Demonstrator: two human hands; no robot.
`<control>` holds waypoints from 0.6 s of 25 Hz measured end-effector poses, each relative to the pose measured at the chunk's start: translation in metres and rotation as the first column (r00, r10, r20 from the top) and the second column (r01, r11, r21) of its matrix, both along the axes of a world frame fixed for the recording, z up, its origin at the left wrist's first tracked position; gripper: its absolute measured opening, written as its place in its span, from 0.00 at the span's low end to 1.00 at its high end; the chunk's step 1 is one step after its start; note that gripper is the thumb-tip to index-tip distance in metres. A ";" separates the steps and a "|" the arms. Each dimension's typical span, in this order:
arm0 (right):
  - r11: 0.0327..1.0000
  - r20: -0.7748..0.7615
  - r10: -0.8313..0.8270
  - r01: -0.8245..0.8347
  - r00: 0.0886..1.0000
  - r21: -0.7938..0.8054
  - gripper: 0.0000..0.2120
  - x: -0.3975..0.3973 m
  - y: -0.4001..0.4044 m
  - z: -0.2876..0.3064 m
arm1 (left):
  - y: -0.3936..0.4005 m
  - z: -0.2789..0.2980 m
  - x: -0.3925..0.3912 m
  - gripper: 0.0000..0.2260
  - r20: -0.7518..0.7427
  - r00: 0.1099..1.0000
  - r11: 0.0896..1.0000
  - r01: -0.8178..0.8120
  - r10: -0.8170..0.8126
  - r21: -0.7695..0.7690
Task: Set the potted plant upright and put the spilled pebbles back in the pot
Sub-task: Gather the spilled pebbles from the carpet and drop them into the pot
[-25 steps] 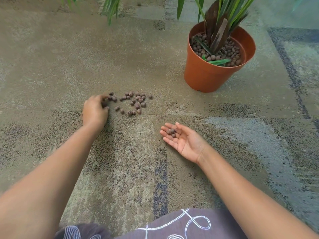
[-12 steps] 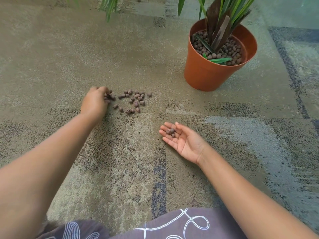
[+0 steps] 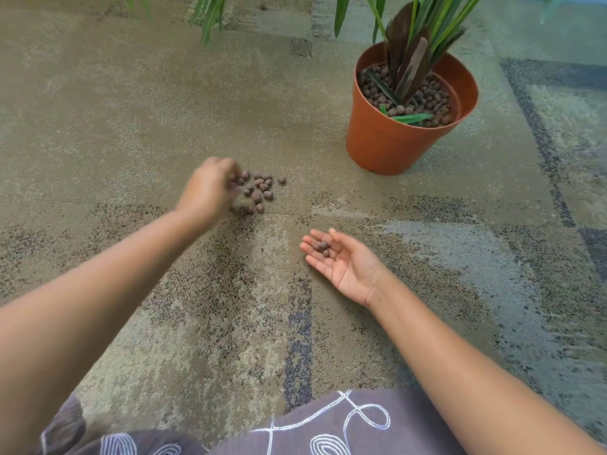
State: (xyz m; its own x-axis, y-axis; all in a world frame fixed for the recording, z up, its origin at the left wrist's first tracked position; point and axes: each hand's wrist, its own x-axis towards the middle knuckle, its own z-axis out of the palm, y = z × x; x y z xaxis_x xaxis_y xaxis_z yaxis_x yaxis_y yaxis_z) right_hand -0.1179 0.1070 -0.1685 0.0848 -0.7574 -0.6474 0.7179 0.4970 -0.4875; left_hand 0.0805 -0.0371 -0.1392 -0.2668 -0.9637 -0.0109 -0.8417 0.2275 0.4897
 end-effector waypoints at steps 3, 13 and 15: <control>0.995 0.010 -0.103 0.102 0.995 0.008 0.16 0.005 -0.003 0.004 | 0.046 0.015 -0.052 0.06 -0.073 0.944 0.947 0.321 -0.322 -0.025; 0.934 0.095 -0.355 0.358 0.930 -0.010 0.11 -0.001 -0.012 0.022 | 0.084 0.023 -0.102 0.12 -0.144 0.926 0.915 0.371 -0.350 0.161; 0.929 0.115 -0.367 0.370 0.923 -0.003 0.11 0.000 -0.014 0.025 | 0.082 0.023 -0.105 0.10 -0.155 0.932 0.923 0.351 -0.327 0.161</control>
State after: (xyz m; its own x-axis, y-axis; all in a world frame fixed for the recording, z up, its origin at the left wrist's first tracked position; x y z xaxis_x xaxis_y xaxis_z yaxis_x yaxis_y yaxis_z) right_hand -0.1184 0.0932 -0.1436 -0.1337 -0.7641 -0.6311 0.8978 0.1762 -0.4036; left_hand -0.0241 0.0453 -0.1159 -0.5876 -0.7995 -0.1241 -0.6604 0.3853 0.6445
